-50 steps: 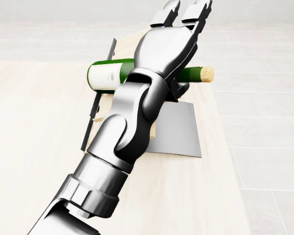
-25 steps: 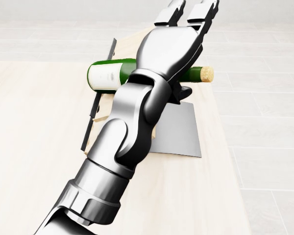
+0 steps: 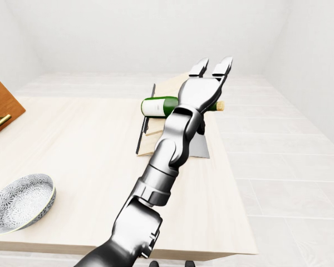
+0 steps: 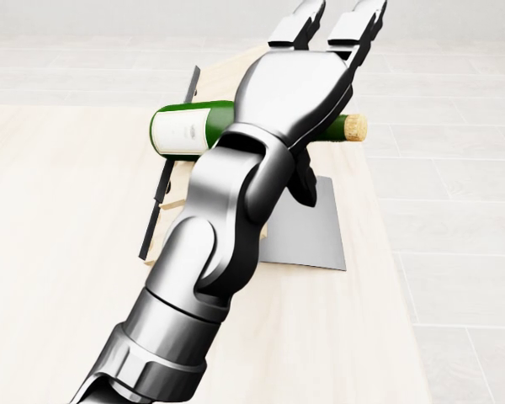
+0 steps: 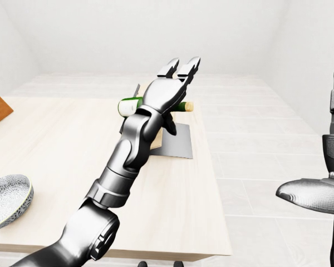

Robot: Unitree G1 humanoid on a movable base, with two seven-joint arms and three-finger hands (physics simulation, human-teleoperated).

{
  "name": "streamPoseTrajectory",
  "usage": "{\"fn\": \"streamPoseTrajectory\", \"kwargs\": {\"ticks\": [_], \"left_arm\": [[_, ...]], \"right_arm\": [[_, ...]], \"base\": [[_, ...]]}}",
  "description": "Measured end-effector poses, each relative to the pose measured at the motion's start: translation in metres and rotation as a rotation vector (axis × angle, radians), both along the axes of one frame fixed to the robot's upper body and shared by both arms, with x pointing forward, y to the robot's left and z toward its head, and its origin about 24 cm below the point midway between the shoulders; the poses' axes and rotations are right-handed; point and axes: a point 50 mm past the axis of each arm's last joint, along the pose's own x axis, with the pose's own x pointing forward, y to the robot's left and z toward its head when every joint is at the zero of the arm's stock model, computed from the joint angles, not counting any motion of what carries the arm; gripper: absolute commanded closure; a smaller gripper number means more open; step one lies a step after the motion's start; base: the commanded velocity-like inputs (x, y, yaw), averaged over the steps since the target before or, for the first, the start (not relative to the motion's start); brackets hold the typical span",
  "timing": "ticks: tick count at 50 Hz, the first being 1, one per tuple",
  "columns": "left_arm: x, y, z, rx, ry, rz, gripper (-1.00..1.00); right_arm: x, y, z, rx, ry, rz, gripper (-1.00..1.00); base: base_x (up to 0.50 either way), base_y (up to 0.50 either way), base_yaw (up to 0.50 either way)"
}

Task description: Put the wine bottle on the wine rack.

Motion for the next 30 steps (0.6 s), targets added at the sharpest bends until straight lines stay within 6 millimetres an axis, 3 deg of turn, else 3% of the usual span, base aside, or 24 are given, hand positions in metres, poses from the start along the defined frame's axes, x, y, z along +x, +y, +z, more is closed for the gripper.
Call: {"fn": "streamPoseTrajectory", "kwargs": {"ticks": [30], "left_arm": [[-0.032, 0.006, 0.032, 0.106, -0.077, 0.025, -1.00]], "right_arm": [[0.000, 0.000, 0.002, -0.004, -0.006, 0.004, -1.00]], "base": [[0.00, 0.00, 0.00]]}}
